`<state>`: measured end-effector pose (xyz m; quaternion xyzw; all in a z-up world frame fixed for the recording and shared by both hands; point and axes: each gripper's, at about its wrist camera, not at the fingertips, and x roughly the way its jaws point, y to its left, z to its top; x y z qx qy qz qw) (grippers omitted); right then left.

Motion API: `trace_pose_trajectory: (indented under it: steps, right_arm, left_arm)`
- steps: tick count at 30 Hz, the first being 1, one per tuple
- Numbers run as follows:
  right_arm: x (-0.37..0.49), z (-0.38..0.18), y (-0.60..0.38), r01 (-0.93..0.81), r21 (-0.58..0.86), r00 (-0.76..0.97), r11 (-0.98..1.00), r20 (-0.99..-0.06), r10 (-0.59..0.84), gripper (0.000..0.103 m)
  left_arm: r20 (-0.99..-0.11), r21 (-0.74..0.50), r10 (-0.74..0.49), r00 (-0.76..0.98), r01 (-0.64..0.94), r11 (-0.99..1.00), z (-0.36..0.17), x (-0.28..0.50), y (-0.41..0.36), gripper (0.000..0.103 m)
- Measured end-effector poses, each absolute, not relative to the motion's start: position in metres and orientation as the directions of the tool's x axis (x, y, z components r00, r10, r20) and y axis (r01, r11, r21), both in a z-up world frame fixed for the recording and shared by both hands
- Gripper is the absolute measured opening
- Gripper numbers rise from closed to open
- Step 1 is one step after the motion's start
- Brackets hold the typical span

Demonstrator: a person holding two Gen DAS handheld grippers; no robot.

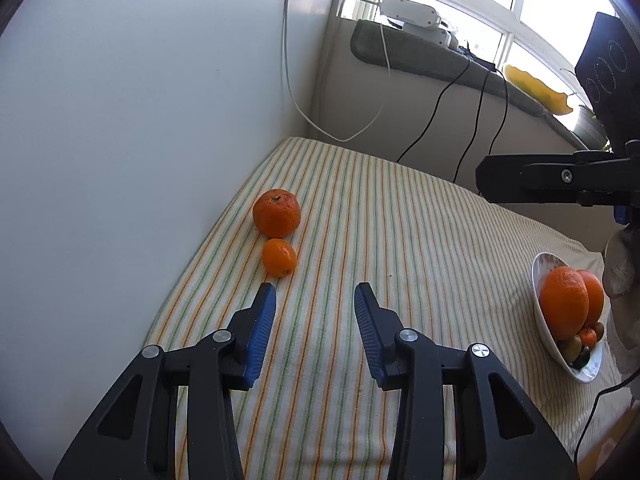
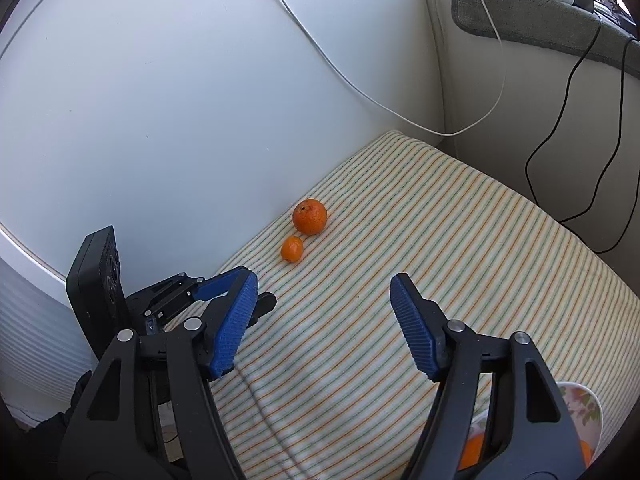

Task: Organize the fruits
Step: 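Grasp the small tangerine with the left gripper while the right gripper grasps the larger tangerine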

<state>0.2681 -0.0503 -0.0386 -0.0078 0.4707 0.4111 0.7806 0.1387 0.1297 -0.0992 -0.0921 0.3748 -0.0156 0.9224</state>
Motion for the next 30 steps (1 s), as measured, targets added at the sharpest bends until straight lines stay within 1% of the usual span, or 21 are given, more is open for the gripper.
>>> trace_pose_trajectory:
  steps: [2,3,4,8,11,13,17,23,30]
  right_arm:
    - [0.274,-0.044,-0.037,-0.647,0.385,0.198,0.658,-0.748,0.633,0.065]
    - [0.278,-0.048,-0.030,-0.646,0.393,0.185,0.655,-0.751,0.634,0.060]
    - [0.282,-0.051,-0.023,-0.642,0.402,0.172,0.653,-0.754,0.634,0.058]
    - [0.298,-0.068,0.003,-0.630,0.414,0.142,0.658,-0.771,0.621,0.055]
    - [0.307,-0.080,0.017,-0.616,0.426,0.127,0.663,-0.776,0.617,0.053]
    - [0.315,-0.087,0.024,-0.607,0.436,0.121,0.665,-0.776,0.619,0.048]
    - [0.328,-0.098,0.039,-0.590,0.439,0.123,0.678,-0.781,0.612,0.047]
    - [0.342,-0.114,0.052,-0.559,0.484,0.095,0.673,-0.770,0.631,0.047]
    - [0.346,-0.129,0.068,-0.558,0.472,0.084,0.683,-0.786,0.612,0.046]
  left_arm:
    - [-0.693,-0.190,-0.102,0.714,-0.045,0.981,-0.102,0.143,0.134,0.037]
    - [-0.695,-0.192,-0.101,0.712,-0.048,0.980,-0.103,0.146,0.136,0.036]
    - [-0.697,-0.193,-0.099,0.710,-0.053,0.980,-0.105,0.148,0.137,0.036]
    - [-0.706,-0.195,-0.099,0.702,-0.058,0.979,-0.109,0.154,0.141,0.035]
    - [-0.713,-0.196,-0.100,0.695,-0.061,0.979,-0.113,0.161,0.143,0.031]
    - [-0.716,-0.197,-0.099,0.690,-0.064,0.978,-0.115,0.165,0.143,0.030]
    - [-0.723,-0.214,-0.110,0.682,-0.069,0.974,-0.120,0.171,0.145,0.029]
    - [-0.721,-0.237,-0.119,0.683,-0.081,0.968,-0.120,0.176,0.150,0.029]
    - [-0.733,-0.245,-0.127,0.668,-0.085,0.966,-0.125,0.182,0.153,0.029]
